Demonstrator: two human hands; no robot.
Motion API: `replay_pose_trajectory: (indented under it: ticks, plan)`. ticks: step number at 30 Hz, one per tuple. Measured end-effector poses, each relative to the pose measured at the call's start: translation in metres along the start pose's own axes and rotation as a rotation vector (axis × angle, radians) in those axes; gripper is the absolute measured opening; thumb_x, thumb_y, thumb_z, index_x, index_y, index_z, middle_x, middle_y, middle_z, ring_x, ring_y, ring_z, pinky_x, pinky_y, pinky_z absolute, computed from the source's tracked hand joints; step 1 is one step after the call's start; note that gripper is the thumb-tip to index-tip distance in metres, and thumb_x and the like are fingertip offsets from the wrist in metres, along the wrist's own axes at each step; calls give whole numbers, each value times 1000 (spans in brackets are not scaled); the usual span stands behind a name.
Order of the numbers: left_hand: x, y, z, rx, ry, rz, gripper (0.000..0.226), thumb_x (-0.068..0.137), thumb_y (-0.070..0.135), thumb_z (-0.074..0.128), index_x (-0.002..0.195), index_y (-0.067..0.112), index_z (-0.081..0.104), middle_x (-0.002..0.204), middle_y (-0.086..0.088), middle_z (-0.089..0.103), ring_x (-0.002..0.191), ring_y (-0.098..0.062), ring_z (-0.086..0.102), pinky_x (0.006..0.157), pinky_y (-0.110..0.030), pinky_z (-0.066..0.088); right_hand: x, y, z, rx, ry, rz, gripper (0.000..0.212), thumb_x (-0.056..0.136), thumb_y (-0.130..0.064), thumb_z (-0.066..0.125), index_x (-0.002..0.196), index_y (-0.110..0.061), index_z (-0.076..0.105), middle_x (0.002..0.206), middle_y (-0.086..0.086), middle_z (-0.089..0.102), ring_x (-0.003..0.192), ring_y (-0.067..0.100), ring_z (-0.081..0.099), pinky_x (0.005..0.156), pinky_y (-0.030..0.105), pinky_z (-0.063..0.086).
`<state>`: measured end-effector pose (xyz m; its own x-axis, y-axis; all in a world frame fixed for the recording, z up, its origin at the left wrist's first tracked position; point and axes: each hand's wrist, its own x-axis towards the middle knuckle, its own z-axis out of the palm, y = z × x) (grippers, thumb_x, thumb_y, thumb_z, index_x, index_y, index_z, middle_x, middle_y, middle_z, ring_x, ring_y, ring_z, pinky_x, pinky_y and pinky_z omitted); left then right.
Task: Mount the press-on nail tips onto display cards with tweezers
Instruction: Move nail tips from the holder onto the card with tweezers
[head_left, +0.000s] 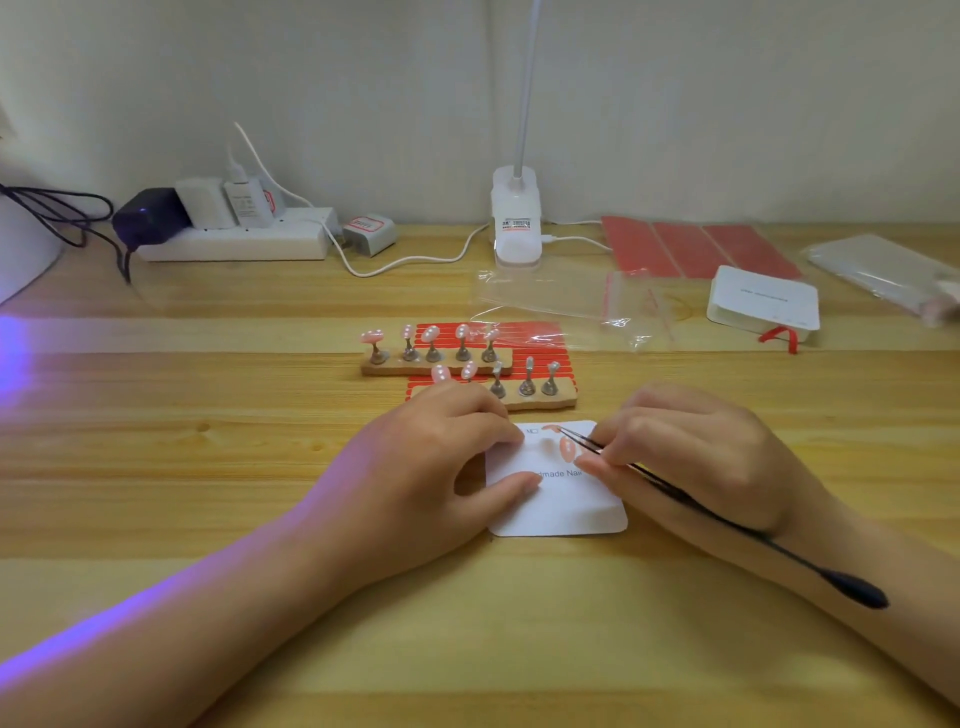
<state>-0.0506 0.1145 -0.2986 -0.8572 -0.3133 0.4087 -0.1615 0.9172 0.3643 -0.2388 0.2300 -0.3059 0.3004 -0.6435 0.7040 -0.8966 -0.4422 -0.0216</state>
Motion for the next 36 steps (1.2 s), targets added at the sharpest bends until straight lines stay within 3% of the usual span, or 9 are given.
replay_pose_trajectory:
  ticks: [11,21,25,29,36]
  plan:
    - [-1,0,0,-2,-8,-1,40,80,45,50,94,13,70,93,5,63,89,-9,55,69,-35,52,4,-5,-3,-153,-68,-195,36,88,-5,52,52,0,55,52,11,52,45,26,46,41,32,39]
    - [0,1,-1,-2,-12,-3,42,80,45,49,95,12,70,93,5,63,88,-11,56,69,-34,52,2,-3,-1,-168,-103,-249,22,75,6,65,60,-7,56,55,10,51,48,24,43,44,30,38]
    - [0,1,-1,-2,-13,-3,42,80,46,49,95,12,70,93,5,63,88,-11,57,69,-35,52,3,-4,-2,-165,-122,-259,29,76,3,65,77,-15,42,57,9,50,52,22,41,48,29,34]
    - [0,0,-1,-6,-13,-1,42,80,45,49,95,12,70,93,5,63,88,-13,58,69,-36,52,6,-7,-4,-146,-138,-240,20,77,2,61,63,-8,53,55,9,51,49,22,42,46,28,34]
    - [0,0,0,3,-10,4,41,80,45,50,95,12,70,94,5,64,88,-12,58,70,-36,52,9,-11,-5,-111,-162,-182,31,86,-7,55,55,-7,51,54,8,51,48,23,41,45,27,32]
